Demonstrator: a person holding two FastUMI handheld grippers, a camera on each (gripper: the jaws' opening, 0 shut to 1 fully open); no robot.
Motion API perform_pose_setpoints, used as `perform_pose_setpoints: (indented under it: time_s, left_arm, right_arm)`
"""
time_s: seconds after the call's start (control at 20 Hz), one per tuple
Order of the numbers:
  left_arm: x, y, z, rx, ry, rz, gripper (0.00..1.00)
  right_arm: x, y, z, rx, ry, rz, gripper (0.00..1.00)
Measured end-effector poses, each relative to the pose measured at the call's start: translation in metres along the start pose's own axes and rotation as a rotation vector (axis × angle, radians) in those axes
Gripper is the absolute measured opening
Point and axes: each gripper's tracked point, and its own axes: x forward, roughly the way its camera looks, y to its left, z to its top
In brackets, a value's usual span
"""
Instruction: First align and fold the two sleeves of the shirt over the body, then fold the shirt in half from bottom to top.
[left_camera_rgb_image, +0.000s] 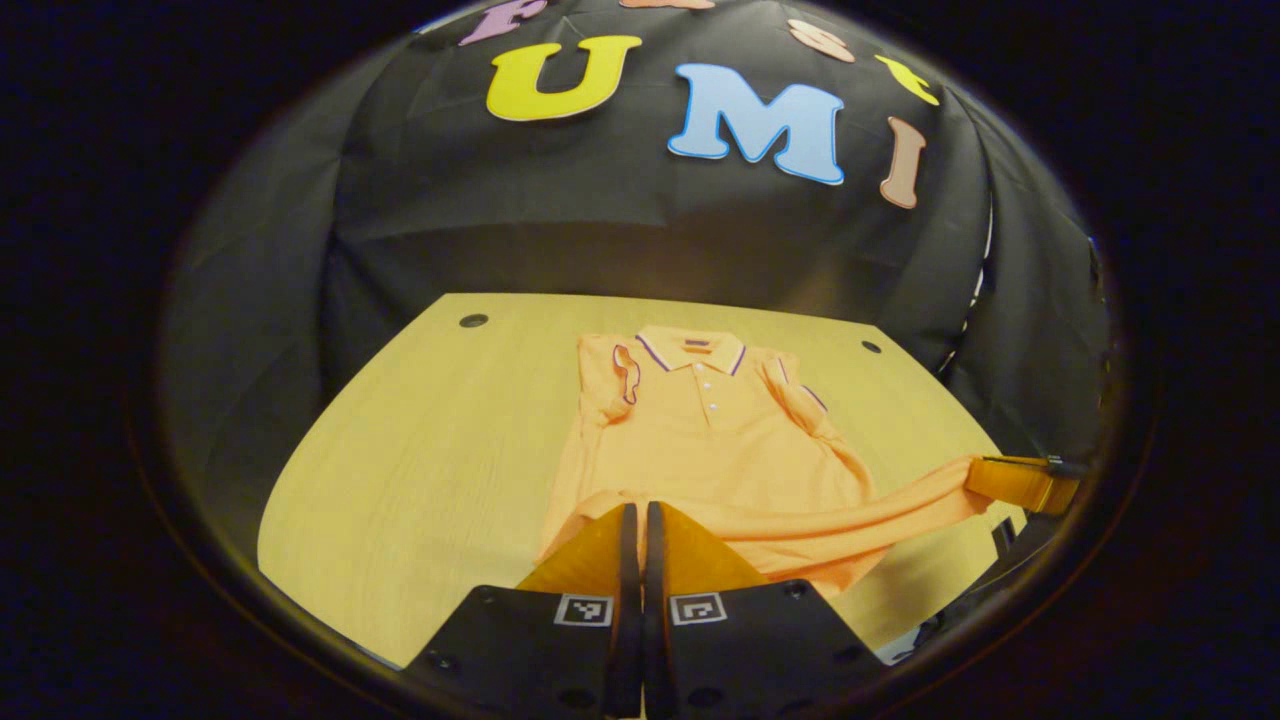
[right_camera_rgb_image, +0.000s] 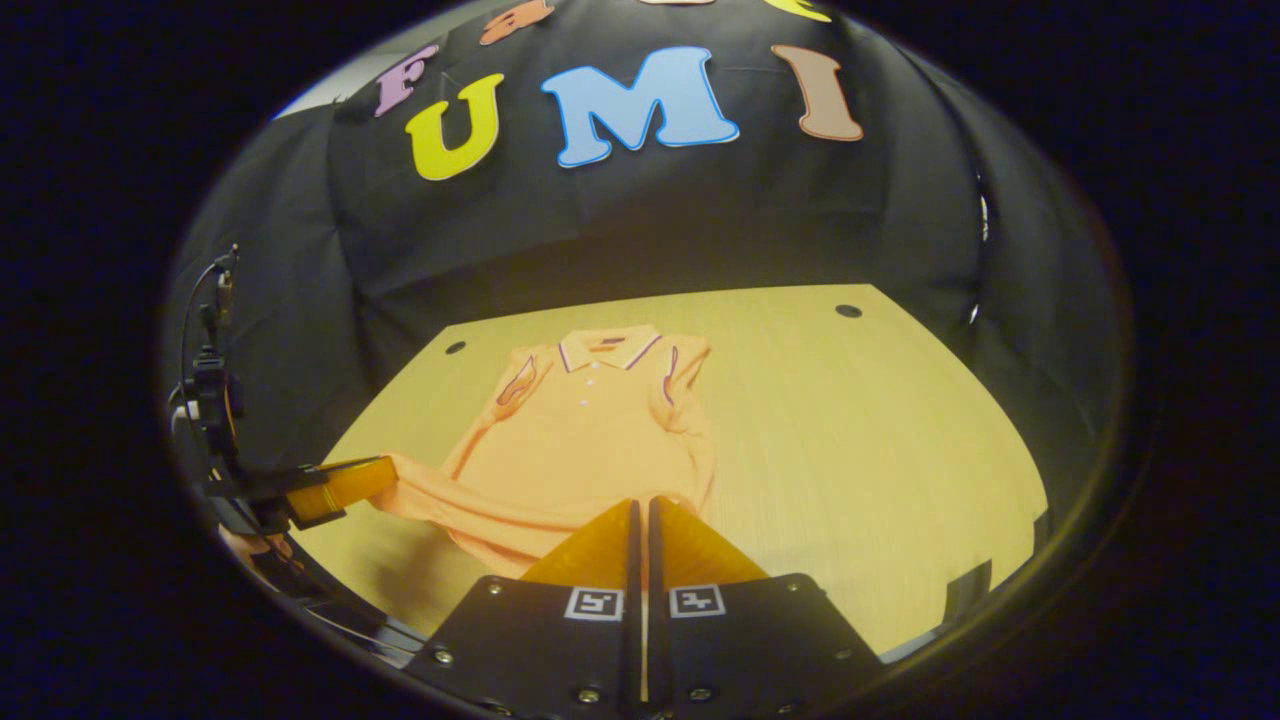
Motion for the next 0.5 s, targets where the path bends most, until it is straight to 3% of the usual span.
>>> perform_pose_setpoints:
  time_s: [0.5]
  left_arm:
    - [0.079, 0.024, 0.071, 0.034, 0.000, -0.110, 0.07]
  right_arm:
    - [0.066, 0.014, 0.074, -0.013, -0.038, -0.117, 0.03]
